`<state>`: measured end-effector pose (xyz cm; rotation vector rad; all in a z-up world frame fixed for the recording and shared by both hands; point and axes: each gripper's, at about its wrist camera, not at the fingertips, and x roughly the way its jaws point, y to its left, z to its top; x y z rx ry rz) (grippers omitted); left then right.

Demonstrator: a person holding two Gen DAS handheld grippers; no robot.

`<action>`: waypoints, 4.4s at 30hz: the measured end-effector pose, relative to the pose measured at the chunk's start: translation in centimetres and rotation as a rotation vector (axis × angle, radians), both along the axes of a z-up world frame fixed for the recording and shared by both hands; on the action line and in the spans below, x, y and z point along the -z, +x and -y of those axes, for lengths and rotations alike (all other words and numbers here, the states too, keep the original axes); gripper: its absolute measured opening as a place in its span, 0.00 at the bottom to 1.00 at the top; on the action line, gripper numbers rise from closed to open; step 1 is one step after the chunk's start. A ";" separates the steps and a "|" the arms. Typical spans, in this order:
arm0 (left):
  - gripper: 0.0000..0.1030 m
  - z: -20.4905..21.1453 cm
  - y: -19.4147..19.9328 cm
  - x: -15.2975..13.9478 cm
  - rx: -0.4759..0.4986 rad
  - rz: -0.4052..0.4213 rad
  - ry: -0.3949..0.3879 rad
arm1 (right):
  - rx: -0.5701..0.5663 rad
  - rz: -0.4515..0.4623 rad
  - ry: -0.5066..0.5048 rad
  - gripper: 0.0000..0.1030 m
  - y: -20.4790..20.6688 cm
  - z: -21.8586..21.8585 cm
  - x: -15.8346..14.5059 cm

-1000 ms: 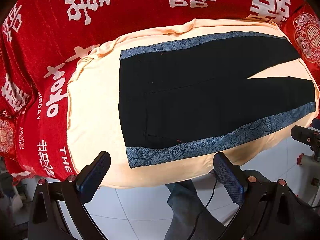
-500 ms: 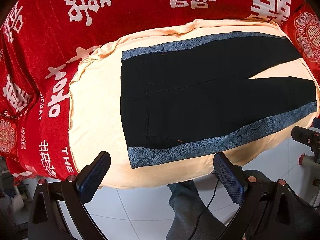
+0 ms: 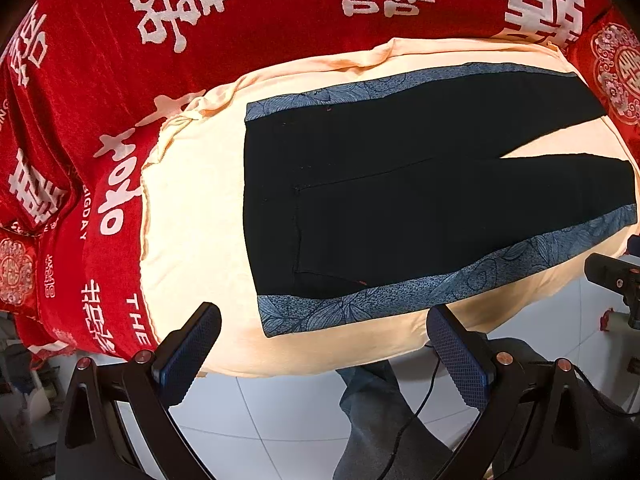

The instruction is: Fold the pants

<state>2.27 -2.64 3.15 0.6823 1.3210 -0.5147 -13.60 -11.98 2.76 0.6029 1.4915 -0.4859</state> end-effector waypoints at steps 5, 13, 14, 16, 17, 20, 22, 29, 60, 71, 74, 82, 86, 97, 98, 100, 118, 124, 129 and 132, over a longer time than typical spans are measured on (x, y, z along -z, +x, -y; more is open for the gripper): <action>1.00 0.5 -0.1 -0.1 -0.013 0.002 0.000 | -0.017 0.007 0.004 1.00 0.1 0.4 0.0; 1.00 1.4 -0.2 -0.3 -0.171 -0.067 -0.031 | -0.057 0.029 0.027 1.00 -0.3 2.6 -0.5; 1.00 1.5 -0.3 -0.4 -0.193 -0.067 -0.037 | -0.066 0.030 0.030 1.00 -0.4 2.8 -0.6; 1.00 1.7 -0.7 -0.5 -0.235 -0.065 -0.052 | -0.098 0.034 0.037 1.00 -0.5 3.4 -0.6; 1.00 1.8 -0.8 -0.4 -0.253 -0.067 -0.058 | -0.111 0.034 0.040 1.00 -0.6 3.6 -0.5; 1.00 1.8 -1.3 0.2 -0.312 -0.081 -0.069 | -0.136 0.036 0.066 1.00 -0.9 4.4 0.2; 1.00 1.5 -1.5 0.8 -0.347 -0.097 -0.072 | -0.131 0.053 0.102 1.00 -1.2 4.9 0.9; 1.00 -1.1 -0.7 3.9 -0.400 -0.133 -0.086 | 0.005 0.227 0.357 1.00 -2.1 5.1 4.2; 1.00 -7.0 0.3 19.0 -0.510 -0.412 -0.444 | 0.469 0.756 0.847 0.26 -6.1 1.0 20.6; 1.00 -8.1 2.1 18.5 -0.706 -0.491 -0.666 | 0.450 0.814 0.886 0.19 -5.2 2.7 15.5; 1.00 -8.4 2.8 18.4 -0.709 -0.466 -0.655 | 0.440 0.799 0.890 0.19 -5.6 2.7 16.5; 1.00 -10.5 3.4 18.8 -0.767 -0.446 -0.628 | 0.468 0.748 0.887 0.22 -5.8 2.9 18.2; 0.98 -10.0 4.4 19.6 -0.790 -0.428 -0.584 | 0.499 0.697 0.885 0.18 -6.0 2.8 19.2; 0.27 -10.5 4.2 15.3 -0.636 -0.344 -0.507 | 0.405 0.613 0.705 0.05 -5.2 3.1 14.1; 0.27 -10.3 4.5 14.4 -0.619 -0.331 -0.514 | 0.387 0.618 0.694 0.05 -4.8 3.3 13.2; 0.27 -9.6 5.3 12.2 -0.590 -0.305 -0.535 | 0.348 0.624 0.676 0.05 -3.6 4.3 11.5; 0.28 6.8 23.6 14.9 -0.510 -0.061 -0.411 | 0.149 0.393 0.727 0.09 18.0 20.5 17.3; 0.44 8.7 25.0 17.2 -0.555 -0.053 -0.304 | 0.181 0.290 0.745 0.17 20.8 22.0 22.1; 0.75 7.7 24.5 12.6 -0.532 0.065 -0.300 | 0.044 0.364 0.688 0.79 21.1 20.9 16.9; 0.75 8.3 23.7 13.0 -0.490 0.040 -0.264 | -0.075 0.426 0.643 0.62 21.2 18.9 13.8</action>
